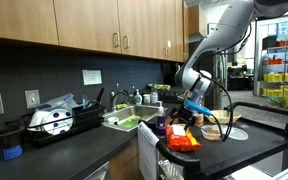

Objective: Open the red packet of wet wipes

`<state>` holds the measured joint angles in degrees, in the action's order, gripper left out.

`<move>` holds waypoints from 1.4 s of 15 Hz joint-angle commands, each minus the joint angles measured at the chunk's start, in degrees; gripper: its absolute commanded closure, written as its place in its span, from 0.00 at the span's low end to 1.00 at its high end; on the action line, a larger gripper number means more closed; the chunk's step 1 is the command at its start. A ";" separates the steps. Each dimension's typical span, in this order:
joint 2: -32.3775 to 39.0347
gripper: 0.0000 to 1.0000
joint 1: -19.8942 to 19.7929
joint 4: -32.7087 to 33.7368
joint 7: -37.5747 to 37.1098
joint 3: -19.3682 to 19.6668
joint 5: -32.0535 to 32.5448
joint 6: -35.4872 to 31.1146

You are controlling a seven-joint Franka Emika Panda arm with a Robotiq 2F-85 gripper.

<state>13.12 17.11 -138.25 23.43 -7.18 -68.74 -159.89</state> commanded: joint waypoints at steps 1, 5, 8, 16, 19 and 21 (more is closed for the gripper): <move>-2.25 0.00 0.08 -1.40 0.69 -0.87 -2.73 0.46; -2.67 0.00 0.50 -2.79 -0.23 -1.29 -2.56 0.64; -3.00 0.00 0.66 -3.60 -0.26 -1.79 -2.49 0.74; -3.41 0.00 0.47 -3.82 0.34 -2.34 -3.07 -1.24; -3.79 0.00 0.52 -4.13 0.05 -2.36 -2.93 -1.16; -4.33 0.00 0.55 -4.51 -0.07 -2.35 -2.85 -1.30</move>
<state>11.54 17.42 -140.73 23.28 -9.08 -70.06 -160.41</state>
